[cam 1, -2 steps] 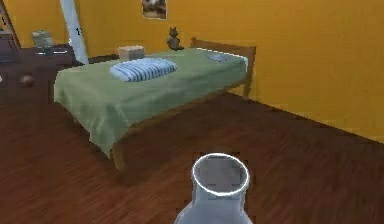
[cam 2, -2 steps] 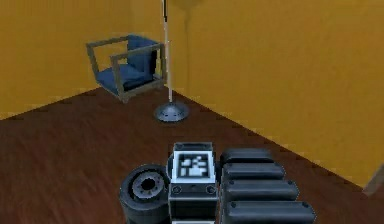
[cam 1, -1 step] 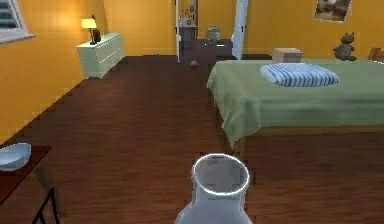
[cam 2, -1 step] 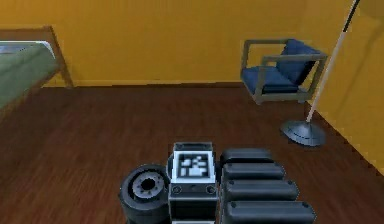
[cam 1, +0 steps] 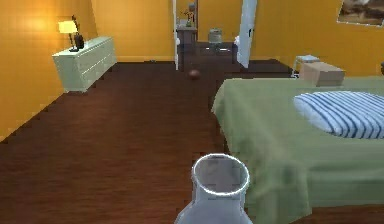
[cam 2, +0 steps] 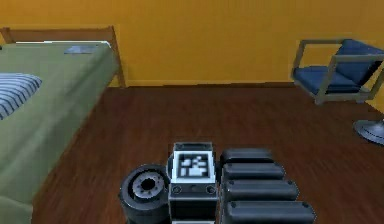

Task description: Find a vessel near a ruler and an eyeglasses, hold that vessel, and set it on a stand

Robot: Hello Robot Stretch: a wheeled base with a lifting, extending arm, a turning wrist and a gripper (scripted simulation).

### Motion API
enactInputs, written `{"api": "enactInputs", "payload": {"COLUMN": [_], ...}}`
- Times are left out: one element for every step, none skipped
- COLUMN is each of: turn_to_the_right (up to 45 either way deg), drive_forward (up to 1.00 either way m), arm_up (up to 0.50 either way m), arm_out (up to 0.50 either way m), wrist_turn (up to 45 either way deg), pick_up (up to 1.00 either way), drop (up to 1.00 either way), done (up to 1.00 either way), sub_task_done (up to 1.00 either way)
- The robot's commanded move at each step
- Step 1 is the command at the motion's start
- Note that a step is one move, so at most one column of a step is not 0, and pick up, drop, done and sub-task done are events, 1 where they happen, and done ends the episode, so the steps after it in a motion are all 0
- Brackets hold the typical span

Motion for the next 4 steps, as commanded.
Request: {"api": "enactInputs", "payload": {"turn_to_the_right": [-30.0,0.0,24.0,0.0], "drive_forward": [0.00,0.40,0.00,1.00], "arm_up": [0.00,0.00,0.00,0.00], "arm_out": [0.00,0.00,0.00,0.00], "wrist_turn": [0.0,0.0,0.0,0.0], "pick_up": [0.00,0.00,0.00,0.00], "drop": [0.00,0.00,0.00,0.00], "done": [0.00,0.00,0.00,0.00], "sub_task_done": [0.00,0.00,0.00,0.00]}}
